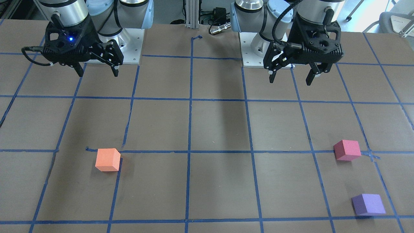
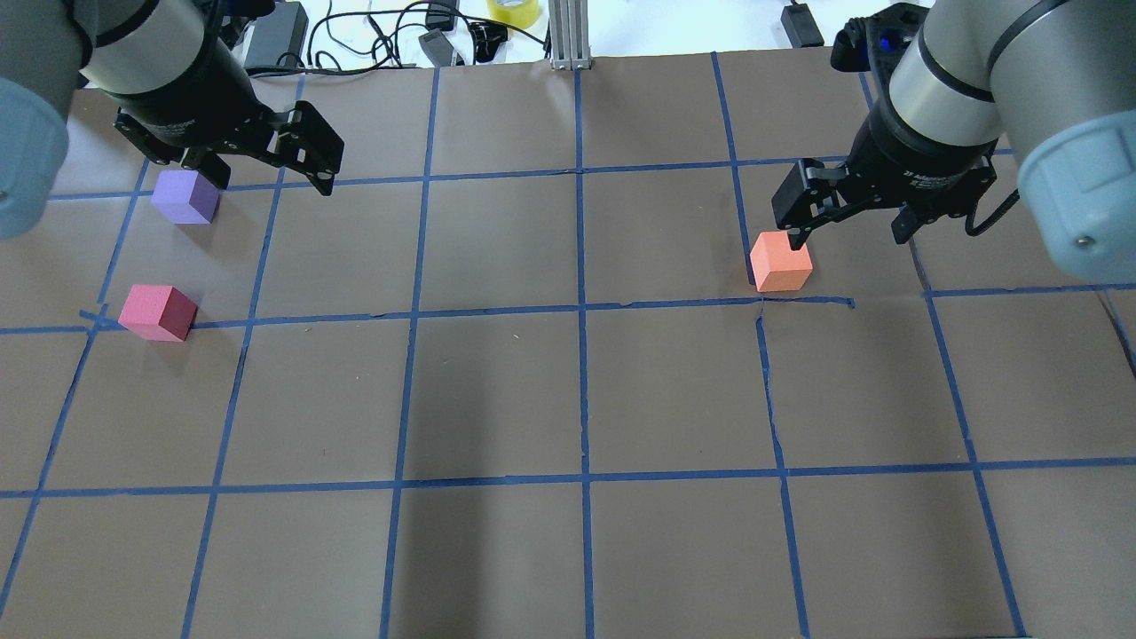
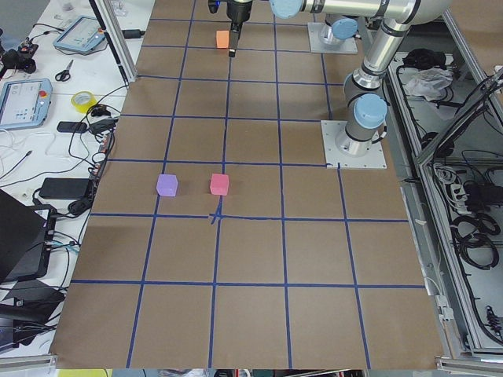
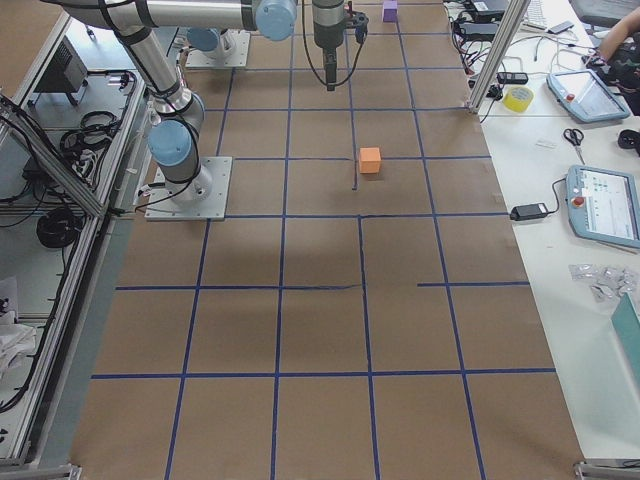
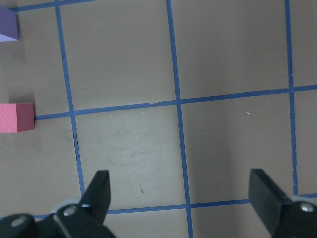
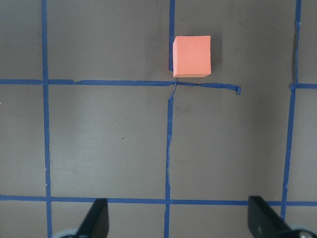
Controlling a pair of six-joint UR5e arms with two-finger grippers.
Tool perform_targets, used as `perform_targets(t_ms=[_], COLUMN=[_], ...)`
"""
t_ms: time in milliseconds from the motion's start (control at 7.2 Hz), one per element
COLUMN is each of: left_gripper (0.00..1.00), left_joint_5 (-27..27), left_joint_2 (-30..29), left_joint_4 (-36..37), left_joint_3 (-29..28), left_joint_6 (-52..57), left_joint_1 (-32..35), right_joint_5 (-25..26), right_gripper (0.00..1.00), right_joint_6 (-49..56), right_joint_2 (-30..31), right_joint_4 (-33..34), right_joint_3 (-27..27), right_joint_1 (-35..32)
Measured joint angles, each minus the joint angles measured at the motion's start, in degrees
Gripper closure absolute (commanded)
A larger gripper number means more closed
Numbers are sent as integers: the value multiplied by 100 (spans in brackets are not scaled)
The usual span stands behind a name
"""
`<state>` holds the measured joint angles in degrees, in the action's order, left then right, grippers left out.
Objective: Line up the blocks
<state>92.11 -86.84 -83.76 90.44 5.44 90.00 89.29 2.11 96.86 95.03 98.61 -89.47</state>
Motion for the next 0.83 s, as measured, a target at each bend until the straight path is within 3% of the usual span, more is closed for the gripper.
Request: perform_targets(t_ms=[833], left_gripper=[0], left_joint_5=[0], left_joint_2=[0], left_joint_4=[-8], left_joint_3=[9], left_joint_6=[0], left_joint_1=[0], right_joint_5=[-46], right_gripper=[0], right_joint_6=[37], right_joint_2=[-487], right_joint_4=[379], right_joint_3=[27], right_joint_1=[74])
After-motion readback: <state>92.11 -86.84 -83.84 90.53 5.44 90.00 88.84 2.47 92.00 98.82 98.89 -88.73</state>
